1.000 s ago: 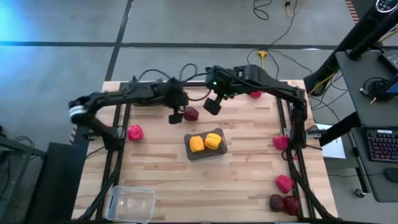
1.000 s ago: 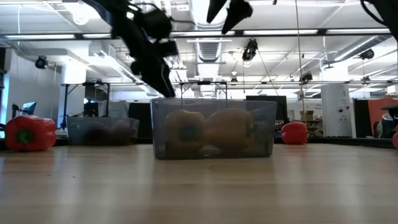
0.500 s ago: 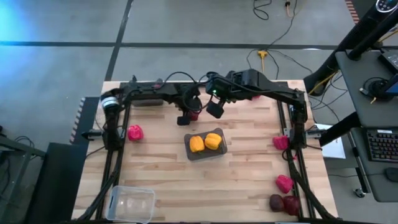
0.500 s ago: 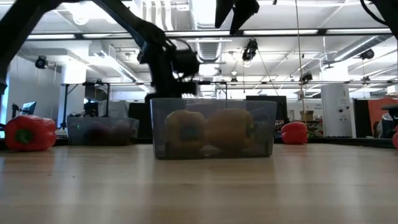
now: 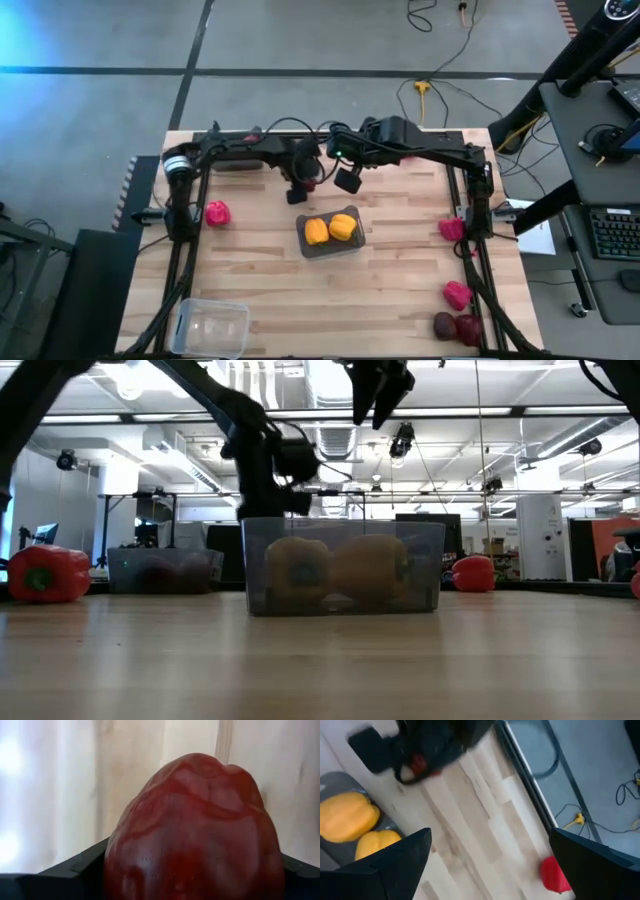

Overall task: Sort produce into baskets
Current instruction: Put the top apple into the top black bin

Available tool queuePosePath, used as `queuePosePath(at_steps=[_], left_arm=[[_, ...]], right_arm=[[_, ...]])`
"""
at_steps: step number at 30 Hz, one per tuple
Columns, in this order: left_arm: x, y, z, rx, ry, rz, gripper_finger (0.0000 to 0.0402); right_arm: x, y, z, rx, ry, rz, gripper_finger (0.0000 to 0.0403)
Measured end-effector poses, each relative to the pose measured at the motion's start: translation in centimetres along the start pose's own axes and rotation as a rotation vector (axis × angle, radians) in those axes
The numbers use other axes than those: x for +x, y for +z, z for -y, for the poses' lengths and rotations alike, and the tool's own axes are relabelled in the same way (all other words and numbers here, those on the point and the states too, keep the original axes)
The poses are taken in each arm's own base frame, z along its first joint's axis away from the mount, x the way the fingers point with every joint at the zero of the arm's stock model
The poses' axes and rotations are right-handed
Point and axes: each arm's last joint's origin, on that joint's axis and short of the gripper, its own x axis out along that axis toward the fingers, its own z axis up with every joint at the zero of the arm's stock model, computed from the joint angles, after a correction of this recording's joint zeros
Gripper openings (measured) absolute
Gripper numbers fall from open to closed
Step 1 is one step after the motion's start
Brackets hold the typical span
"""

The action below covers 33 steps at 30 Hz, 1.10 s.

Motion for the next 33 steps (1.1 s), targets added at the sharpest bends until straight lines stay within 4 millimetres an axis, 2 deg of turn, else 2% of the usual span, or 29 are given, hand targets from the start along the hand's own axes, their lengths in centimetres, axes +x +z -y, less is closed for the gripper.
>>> queuePosePath(at_steps=[4,7,10,14,17,20,25,29,33], left_arm=[[-4.7,-2.0,-0.4,-0.014,0.195,-0.106,0.0317],[-8.2,-3.9,-1.7,-0.085,0.344,-0.105,0.0317],[-10.6,-6.6,-4.1,-0.250,0.436,-0.086,0.0317],[-12.2,-11.1,-8.1,-0.517,0.530,-0.116,0.0317],[-12.2,-13.9,-10.2,-0.695,0.517,-0.183,0.0317],[-11.4,-15.5,-11.4,-0.780,0.449,-0.275,0.0317],[-9.6,-14.9,-13.2,-0.823,0.434,-0.315,0.0317],[-8.0,-14.3,-15.5,-0.839,0.522,-0.403,0.0326],[-6.2,-14.1,-16.8,-0.800,0.452,-0.554,0.0329]], right_arm=[[0.3,-0.6,-0.1,-0.013,-0.010,-0.048,0.0396],[0.8,-0.9,-0.3,-0.016,-0.016,-0.075,0.0396],[1.3,-1.0,-0.4,-0.023,-0.019,-0.091,0.0396],[1.7,-1.0,-0.6,-0.048,-0.018,-0.091,0.0396],[1.9,-0.8,-0.7,-0.062,-0.013,-0.077,0.0396],[2.0,-0.6,-0.8,-0.063,-0.008,-0.059,0.0396],[1.9,-0.3,-0.9,-0.056,0.007,-0.030,0.0396],[1.8,-0.4,-1.2,-0.051,0.048,-0.036,0.0396],[1.4,-0.7,-2.1,-0.064,0.078,-0.047,0.0396]])
